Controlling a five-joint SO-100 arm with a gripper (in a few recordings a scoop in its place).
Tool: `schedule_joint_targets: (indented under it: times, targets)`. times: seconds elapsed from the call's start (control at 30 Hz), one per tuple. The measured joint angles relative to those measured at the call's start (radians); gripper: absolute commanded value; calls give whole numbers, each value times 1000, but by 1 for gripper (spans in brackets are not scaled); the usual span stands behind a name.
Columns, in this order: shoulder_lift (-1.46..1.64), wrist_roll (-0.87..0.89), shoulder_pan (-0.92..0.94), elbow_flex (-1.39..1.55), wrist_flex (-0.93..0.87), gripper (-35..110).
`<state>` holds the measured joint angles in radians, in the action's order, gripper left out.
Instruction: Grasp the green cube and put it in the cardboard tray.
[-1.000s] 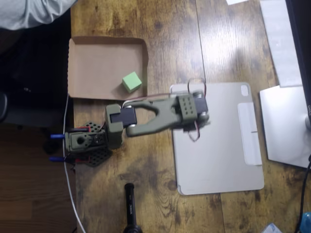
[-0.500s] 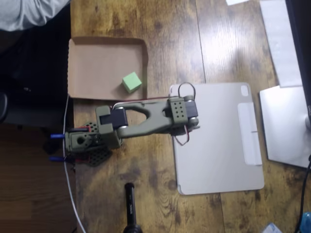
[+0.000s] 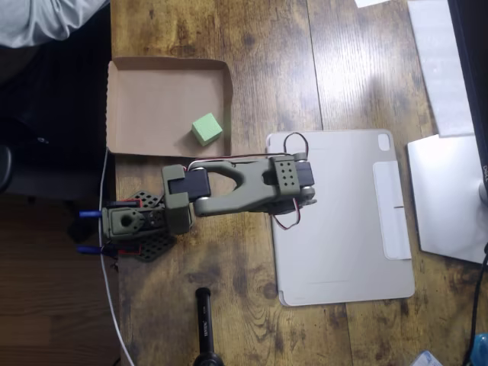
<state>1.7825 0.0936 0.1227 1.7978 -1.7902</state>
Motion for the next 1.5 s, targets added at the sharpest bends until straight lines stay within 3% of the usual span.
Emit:
schedule_joint_targets:
  times: [1.5]
  targets:
    - [-14, -14, -26, 0, 2, 0]
